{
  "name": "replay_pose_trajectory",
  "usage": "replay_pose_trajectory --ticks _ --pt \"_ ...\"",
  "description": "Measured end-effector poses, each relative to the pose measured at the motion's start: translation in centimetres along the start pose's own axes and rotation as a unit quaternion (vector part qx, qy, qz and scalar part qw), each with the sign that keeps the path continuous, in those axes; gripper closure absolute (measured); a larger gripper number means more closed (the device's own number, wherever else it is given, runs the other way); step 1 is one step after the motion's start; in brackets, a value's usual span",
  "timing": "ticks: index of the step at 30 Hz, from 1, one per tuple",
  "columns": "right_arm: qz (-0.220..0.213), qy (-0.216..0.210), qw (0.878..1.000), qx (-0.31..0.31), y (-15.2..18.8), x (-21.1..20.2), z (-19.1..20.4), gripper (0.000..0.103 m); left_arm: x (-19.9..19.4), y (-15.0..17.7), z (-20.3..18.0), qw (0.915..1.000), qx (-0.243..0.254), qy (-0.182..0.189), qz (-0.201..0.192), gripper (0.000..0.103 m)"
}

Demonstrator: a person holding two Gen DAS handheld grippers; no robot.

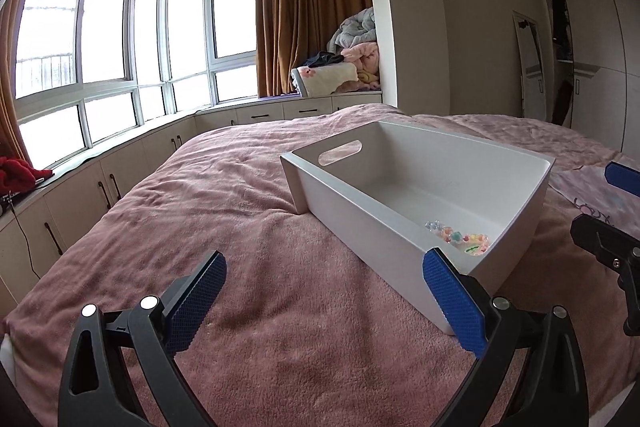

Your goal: Organize jewelry

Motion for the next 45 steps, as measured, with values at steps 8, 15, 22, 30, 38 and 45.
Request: replay_pose_trajectory --ticks 8,15,22,30,38,45 --pt "-0.017 -0.005 1.000 0.003 -0.8 -0.4 -0.1 0.005 -1.2 -0.9 -1.3 0.9997 0.000 0.019 -0.013 0.004" --pt "-0.006 0.003 1.000 -0.007 -1.1 -0.1 0.2 0.005 -1.6 -1.6 -1.5 0.9998 0.006 0.018 -0.010 0.004" --pt "-0.001 0.006 1.000 -0.010 -1.1 0.1 0.4 0.005 -1.3 -1.5 -1.2 0.9998 0.005 0.016 -0.005 0.004" --pt "0.003 0.004 1.000 -0.008 -1.1 0.4 0.3 0.005 -1.2 -1.3 -1.3 0.9998 0.006 0.018 -0.001 0.004" --pt "0.000 0.004 1.000 -0.003 -0.9 0.4 0.2 0.005 -1.2 -1.1 -1.3 0.9998 0.005 0.017 0.001 0.004" --pt "0.001 0.004 1.000 -0.005 -0.9 0.4 0.3 0.005 -1.0 -0.9 -1.3 0.9998 0.006 0.016 0.003 0.004"
Point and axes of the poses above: each gripper's, at about its wrist camera, not at the fingertips, and x roughly the way its jaws point, z to its left, y to its underside, the point moved 9 cm from there along x, roughly the way its jaws point, and after that the axes turned 14 degrees about -y, right-handed, at the moved point
